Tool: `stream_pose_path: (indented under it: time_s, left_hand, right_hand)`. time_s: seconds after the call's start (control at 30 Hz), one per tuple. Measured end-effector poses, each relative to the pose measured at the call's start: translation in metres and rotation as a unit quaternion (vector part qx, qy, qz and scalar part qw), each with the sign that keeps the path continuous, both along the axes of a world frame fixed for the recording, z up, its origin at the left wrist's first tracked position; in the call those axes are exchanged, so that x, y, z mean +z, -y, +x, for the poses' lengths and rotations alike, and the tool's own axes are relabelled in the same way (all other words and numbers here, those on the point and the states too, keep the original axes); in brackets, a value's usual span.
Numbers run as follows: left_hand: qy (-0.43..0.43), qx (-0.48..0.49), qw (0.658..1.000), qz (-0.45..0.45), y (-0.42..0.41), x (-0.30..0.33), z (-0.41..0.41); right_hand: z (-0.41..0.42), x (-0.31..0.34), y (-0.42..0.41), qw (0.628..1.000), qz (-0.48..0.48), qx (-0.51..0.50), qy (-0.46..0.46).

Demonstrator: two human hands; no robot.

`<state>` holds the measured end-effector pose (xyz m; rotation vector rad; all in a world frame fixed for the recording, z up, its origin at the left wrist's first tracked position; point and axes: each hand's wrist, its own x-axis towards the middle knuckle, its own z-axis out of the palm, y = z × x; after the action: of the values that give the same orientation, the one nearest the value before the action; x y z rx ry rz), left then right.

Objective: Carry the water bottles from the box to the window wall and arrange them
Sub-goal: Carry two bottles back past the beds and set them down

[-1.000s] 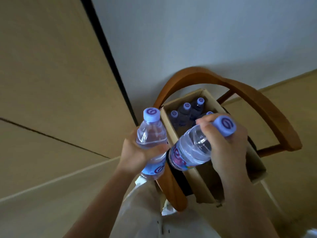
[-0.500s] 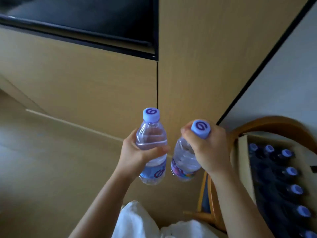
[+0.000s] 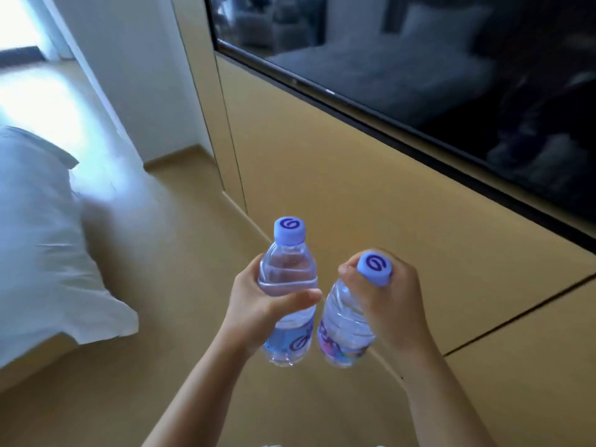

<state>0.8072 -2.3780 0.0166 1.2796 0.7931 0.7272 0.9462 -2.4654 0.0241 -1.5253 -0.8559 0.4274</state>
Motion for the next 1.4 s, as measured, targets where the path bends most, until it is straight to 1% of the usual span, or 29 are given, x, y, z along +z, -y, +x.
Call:
stream_pose_path:
  time_s: [0.23,0.47,0.6,0.77,0.87,0.97,1.13,1.23,1.4]
  left_hand:
    - [-0.011,0.113,0.993,0.013,-0.093,0.002,-0.031]
    - [-0.024,0.199,0.979,0.031,-0.203,0.0,-0.024]
    - [-0.028,0.245,0.969,0.019,-0.277,-0.003,-0.01]
    - [-0.039,0.317,0.948,0.009,-0.355,-0.007,-0.001]
    - [-0.054,0.353,0.934,-0.003,-0.388,-0.013,-0.009]
    - [-0.069,0.383,0.921,-0.004,-0.419,-0.016,-0.021]
    - [-0.076,0.406,0.91,-0.018,-0.506,-0.024,-0.054]
    - [-0.071,0.401,0.913,-0.014,-0.573,-0.025,-0.076]
    - [-0.081,0.379,0.922,0.005,-0.692,-0.009,-0.113]
  right_hand:
    - [-0.014,0.008,-0.13,0.995,0.002,0.097,0.028]
    - [-0.001,0.008,-0.265,0.983,0.004,0.176,0.045]
    - [0.017,0.013,-0.357,0.972,-0.004,0.226,0.068]
    - [0.028,0.02,-0.469,0.959,0.011,0.264,0.1]
    - [0.022,0.012,-0.52,0.946,0.011,0.302,0.119]
    - [0.011,0.004,-0.559,0.938,0.006,0.334,0.095]
    - [-0.027,-0.009,-0.648,0.924,-0.004,0.371,0.091]
    - [-0.053,-0.011,-0.708,0.925,-0.006,0.372,0.077]
    - [-0.089,0.004,-0.817,0.927,0.001,0.361,0.099]
